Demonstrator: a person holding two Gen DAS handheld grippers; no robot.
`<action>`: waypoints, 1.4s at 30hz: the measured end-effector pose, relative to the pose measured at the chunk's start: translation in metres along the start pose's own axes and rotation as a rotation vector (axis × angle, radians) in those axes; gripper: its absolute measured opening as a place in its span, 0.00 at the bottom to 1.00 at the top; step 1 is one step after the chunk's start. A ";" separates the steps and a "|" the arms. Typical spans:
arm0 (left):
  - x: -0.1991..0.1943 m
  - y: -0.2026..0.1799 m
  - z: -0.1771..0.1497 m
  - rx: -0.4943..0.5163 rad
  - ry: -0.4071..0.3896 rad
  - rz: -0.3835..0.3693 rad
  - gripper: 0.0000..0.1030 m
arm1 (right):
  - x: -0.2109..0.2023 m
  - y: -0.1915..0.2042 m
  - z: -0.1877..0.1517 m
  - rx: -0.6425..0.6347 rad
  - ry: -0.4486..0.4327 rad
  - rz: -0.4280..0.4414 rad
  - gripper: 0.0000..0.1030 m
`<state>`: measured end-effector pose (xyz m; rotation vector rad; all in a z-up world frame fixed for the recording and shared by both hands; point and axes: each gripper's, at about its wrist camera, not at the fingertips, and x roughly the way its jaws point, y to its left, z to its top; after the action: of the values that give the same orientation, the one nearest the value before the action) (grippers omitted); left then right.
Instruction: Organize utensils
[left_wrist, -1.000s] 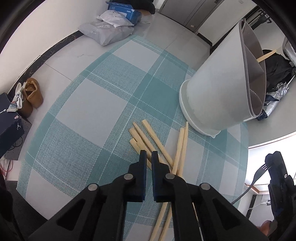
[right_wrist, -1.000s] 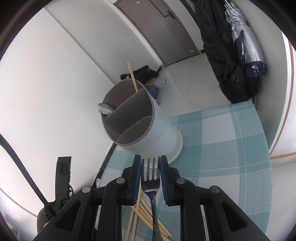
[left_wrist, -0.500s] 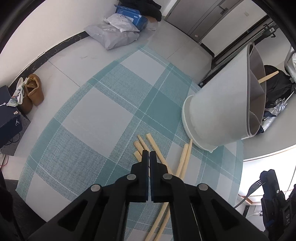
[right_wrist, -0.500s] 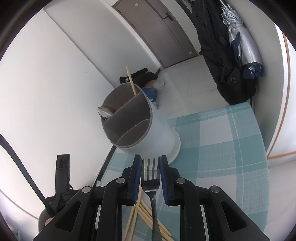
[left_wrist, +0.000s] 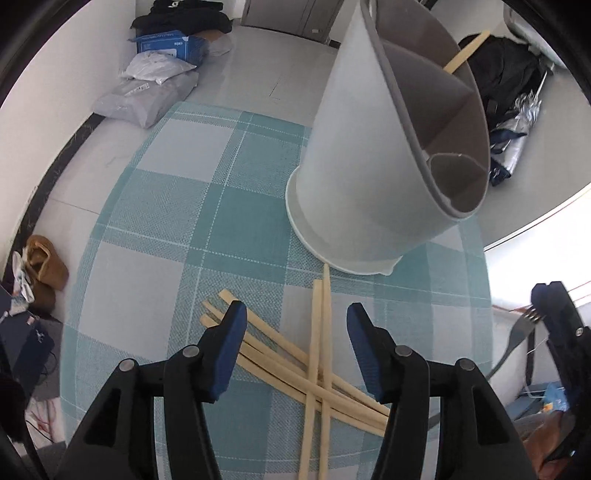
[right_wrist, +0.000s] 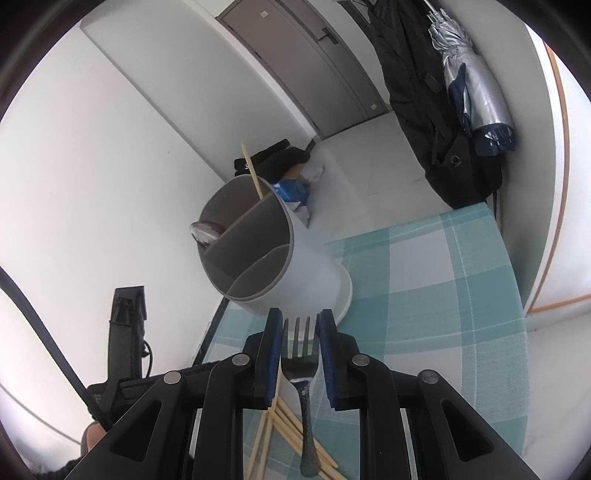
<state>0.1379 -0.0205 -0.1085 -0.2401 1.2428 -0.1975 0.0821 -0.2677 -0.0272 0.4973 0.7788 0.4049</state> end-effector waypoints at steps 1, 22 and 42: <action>0.007 -0.003 0.000 0.031 0.033 0.023 0.50 | -0.001 -0.001 0.000 0.002 -0.001 0.000 0.18; 0.023 -0.005 0.006 0.198 0.054 0.181 0.18 | -0.005 -0.005 0.004 0.008 -0.014 0.002 0.19; -0.070 0.003 0.005 0.006 -0.393 0.065 0.03 | -0.016 0.021 -0.007 -0.087 -0.069 -0.035 0.18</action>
<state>0.1207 0.0025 -0.0440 -0.2209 0.8586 -0.0914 0.0629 -0.2573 -0.0103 0.4132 0.6994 0.3855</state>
